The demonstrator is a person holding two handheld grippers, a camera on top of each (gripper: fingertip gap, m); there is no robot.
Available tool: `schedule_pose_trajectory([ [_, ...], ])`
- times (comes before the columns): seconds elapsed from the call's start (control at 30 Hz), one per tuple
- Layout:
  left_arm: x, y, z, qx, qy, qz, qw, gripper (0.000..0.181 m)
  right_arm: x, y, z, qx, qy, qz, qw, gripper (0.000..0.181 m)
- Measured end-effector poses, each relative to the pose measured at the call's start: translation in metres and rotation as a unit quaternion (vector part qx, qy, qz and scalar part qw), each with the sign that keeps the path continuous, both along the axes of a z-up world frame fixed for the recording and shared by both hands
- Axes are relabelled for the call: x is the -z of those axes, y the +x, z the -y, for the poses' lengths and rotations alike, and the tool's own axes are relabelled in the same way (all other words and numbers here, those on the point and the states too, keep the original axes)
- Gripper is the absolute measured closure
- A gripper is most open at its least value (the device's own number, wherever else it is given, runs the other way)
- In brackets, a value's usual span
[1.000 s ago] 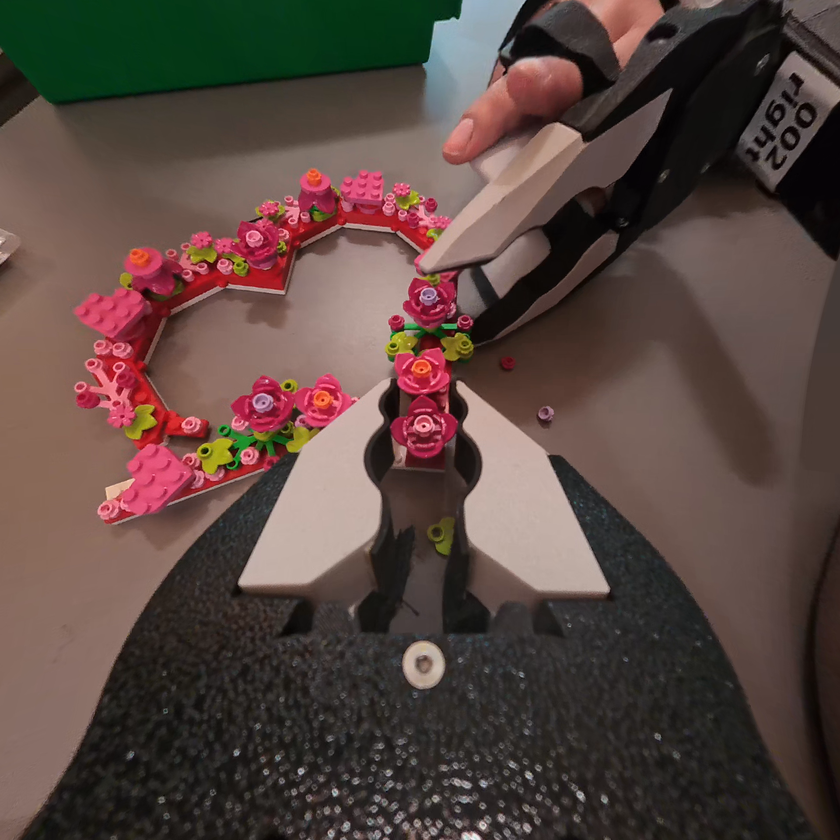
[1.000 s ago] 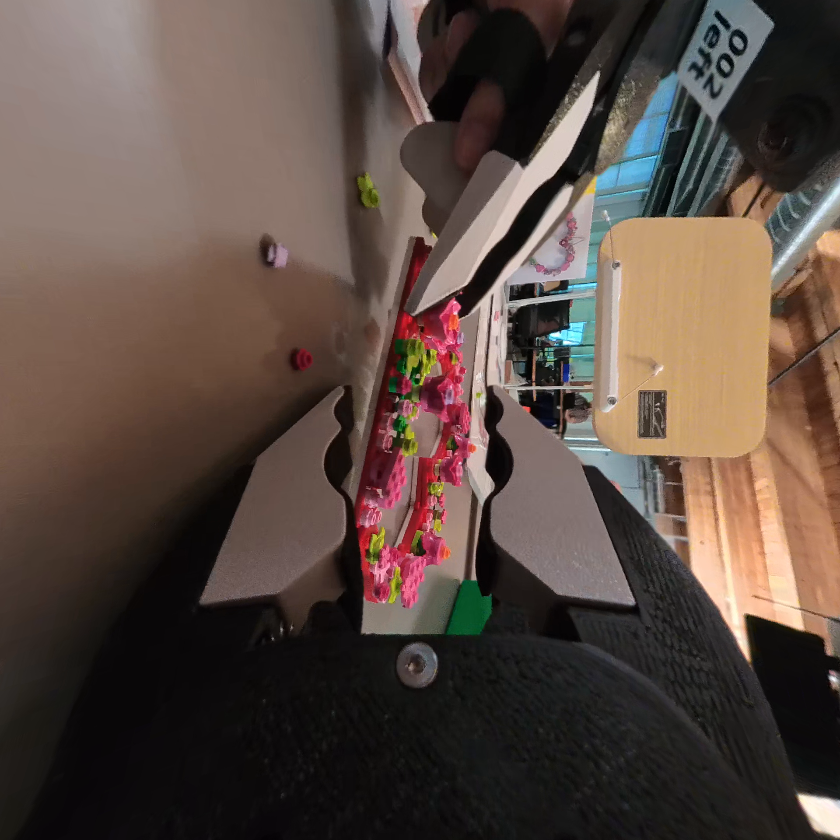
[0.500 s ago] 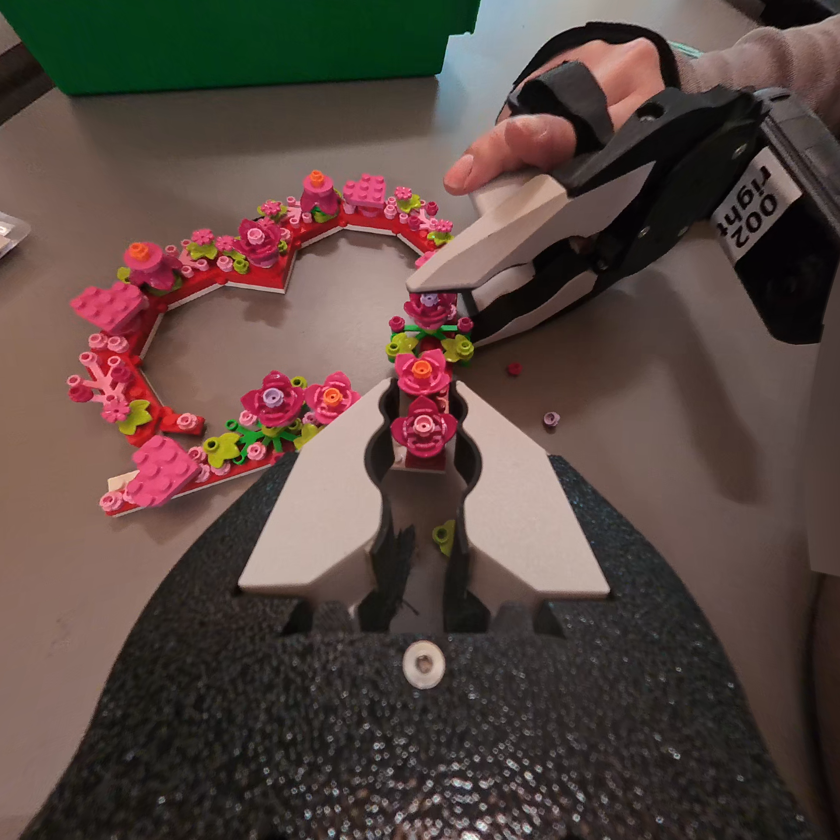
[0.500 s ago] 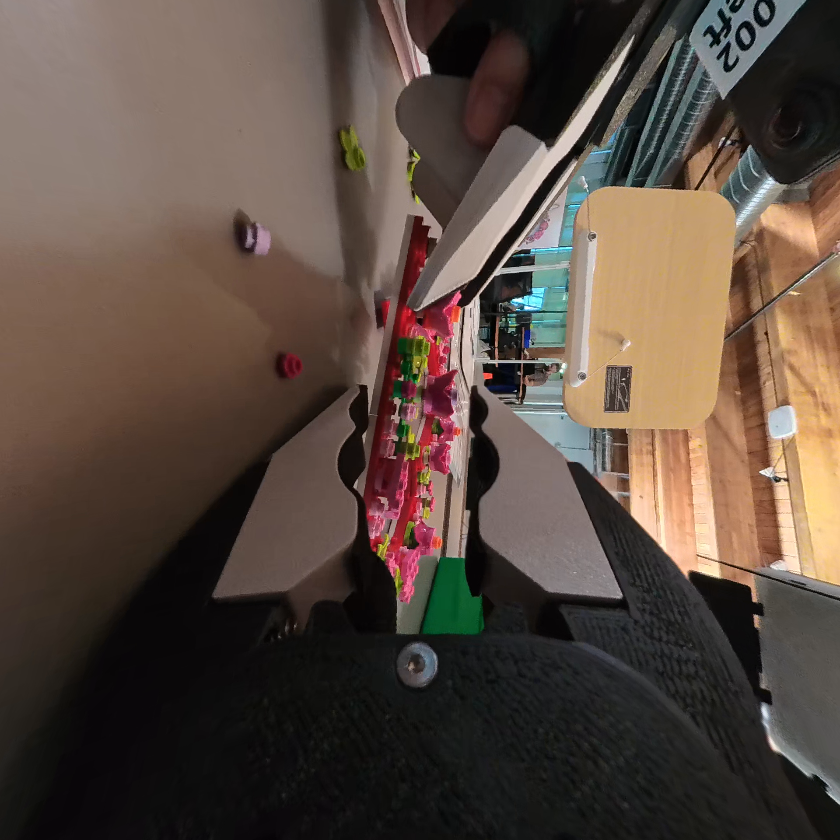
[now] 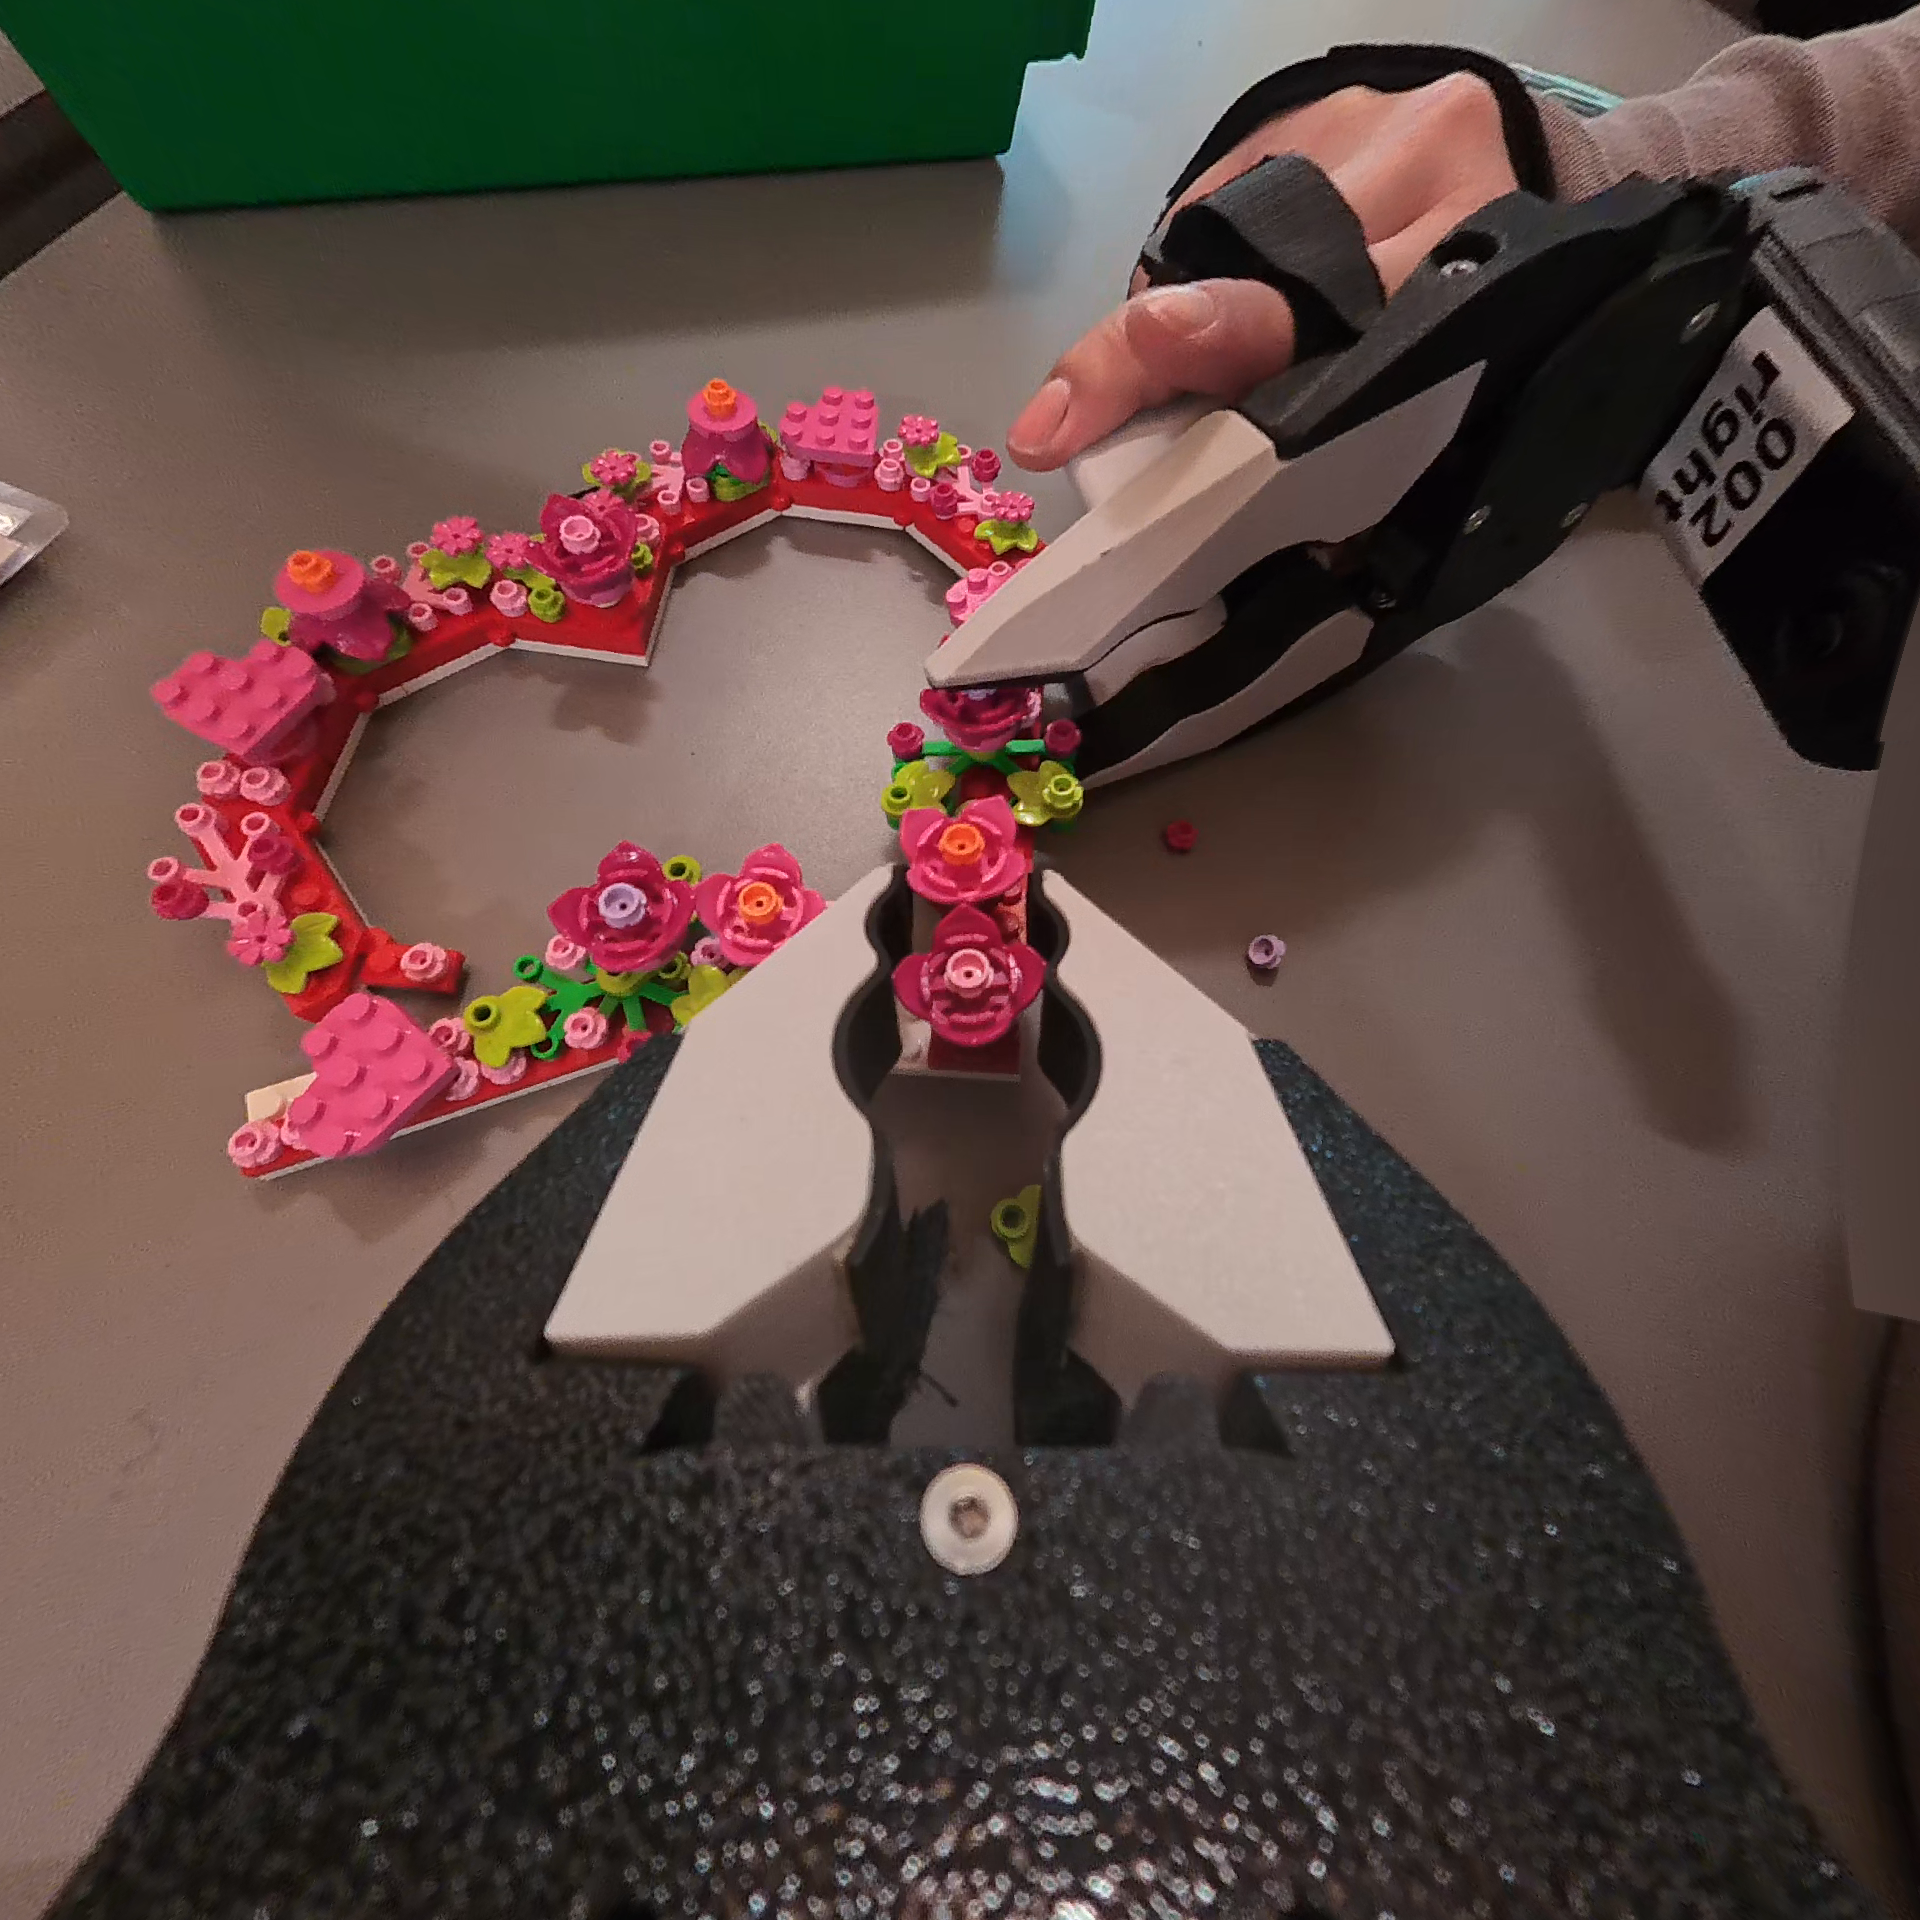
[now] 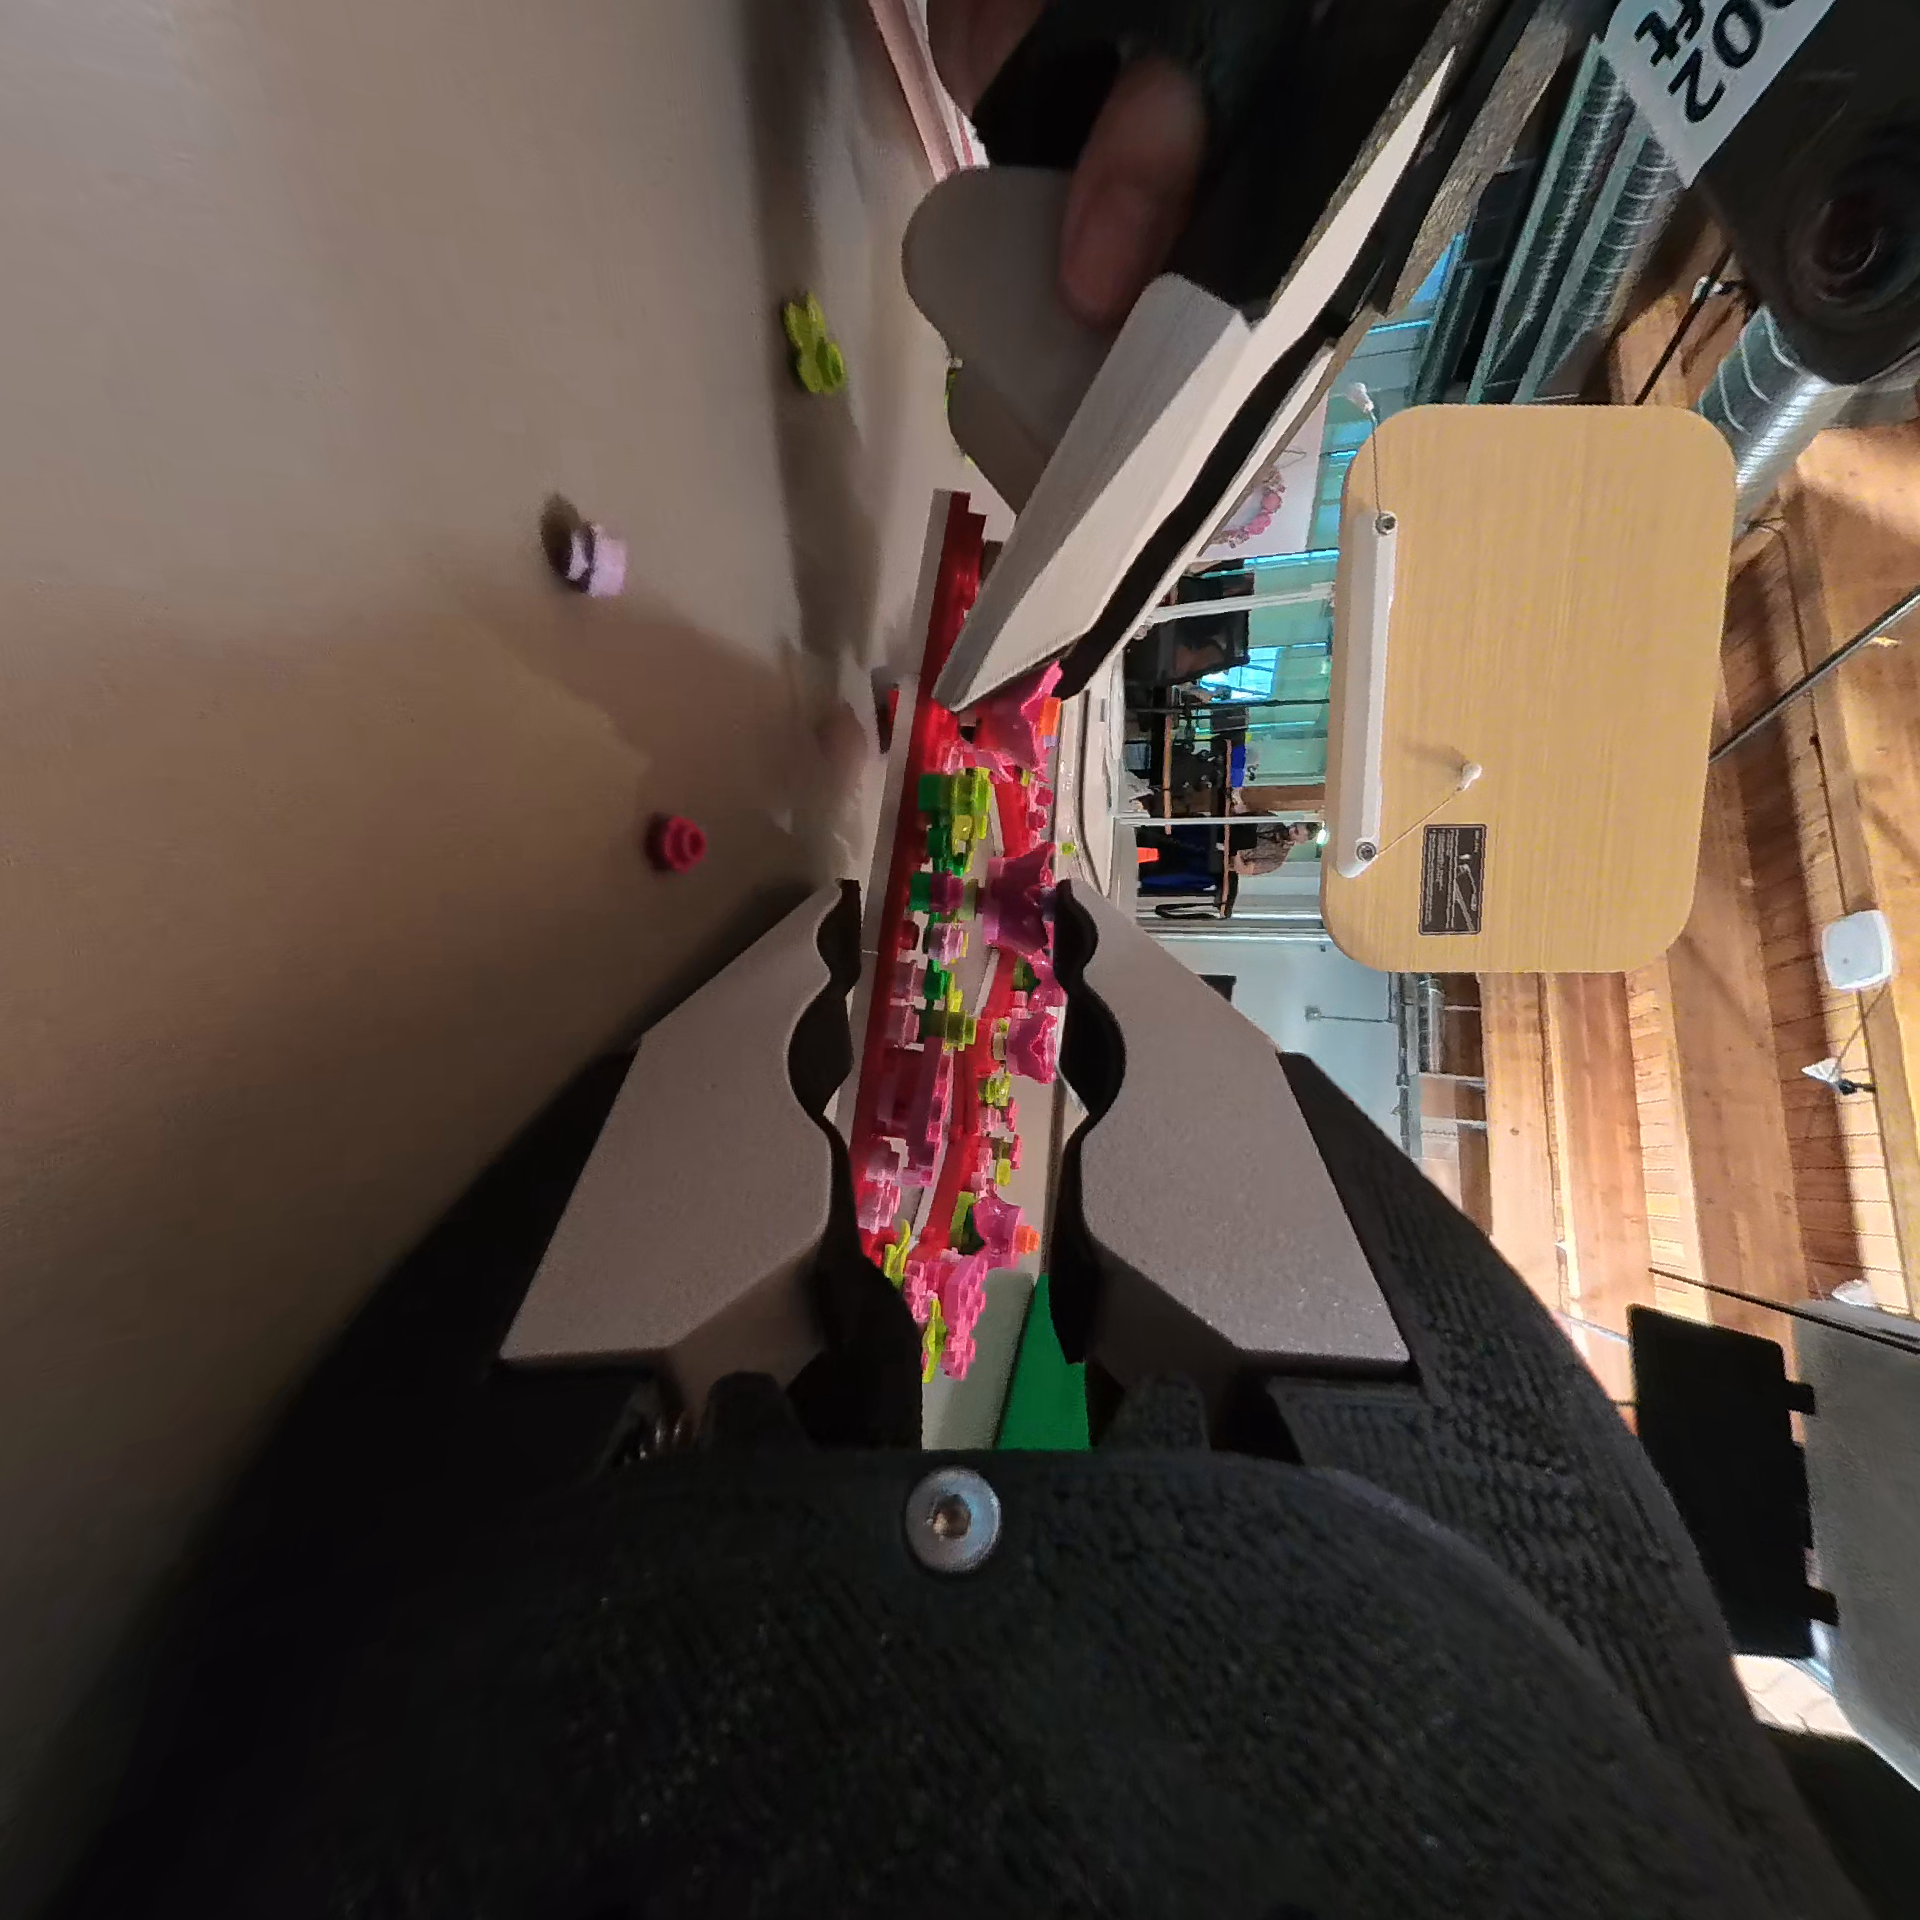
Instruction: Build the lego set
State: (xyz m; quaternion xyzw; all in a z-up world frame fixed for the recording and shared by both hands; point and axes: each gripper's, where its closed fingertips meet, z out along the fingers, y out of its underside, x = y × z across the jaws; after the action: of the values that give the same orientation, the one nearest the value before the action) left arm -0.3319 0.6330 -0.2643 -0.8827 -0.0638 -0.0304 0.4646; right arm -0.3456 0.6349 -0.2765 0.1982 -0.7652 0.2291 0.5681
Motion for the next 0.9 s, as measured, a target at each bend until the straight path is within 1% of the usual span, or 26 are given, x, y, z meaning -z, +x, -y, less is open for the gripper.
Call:
schedule_pose_trajectory([
  [0.33,0.002,0.0,0.001,0.001,0.001,0.0,1.0,0.161,-0.001,0.0,0.0,-0.005,-0.003,-0.004,1.0,0.144],
  [0.4,0.003,0.0,0.001,0.001,0.001,0.002,1.0,0.161,-0.005,0.0,0.0,-0.003,-0.001,-0.011,1.0,0.139],
  [0.5,0.01,-0.001,0.003,-0.001,-0.011,-0.01,1.0,0.161,-0.006,0.007,0.0,-0.014,-0.001,-0.004,1.0,0.131],
  [0.67,0.022,-0.002,0.009,-0.002,-0.033,-0.036,0.999,0.161,-0.006,0.024,-0.007,-0.025,-0.01,0.011,1.0,0.13],
  [0.77,0.025,-0.001,0.01,-0.002,-0.044,-0.045,0.998,0.161,-0.013,0.033,-0.015,-0.016,-0.051,0.024,0.998,0.128],
  [0.9,0.035,-0.004,0.022,0.002,-0.075,-0.079,0.994,0.16,-0.04,0.033,-0.025,0.022,-0.171,0.029,0.985,0.128],
])
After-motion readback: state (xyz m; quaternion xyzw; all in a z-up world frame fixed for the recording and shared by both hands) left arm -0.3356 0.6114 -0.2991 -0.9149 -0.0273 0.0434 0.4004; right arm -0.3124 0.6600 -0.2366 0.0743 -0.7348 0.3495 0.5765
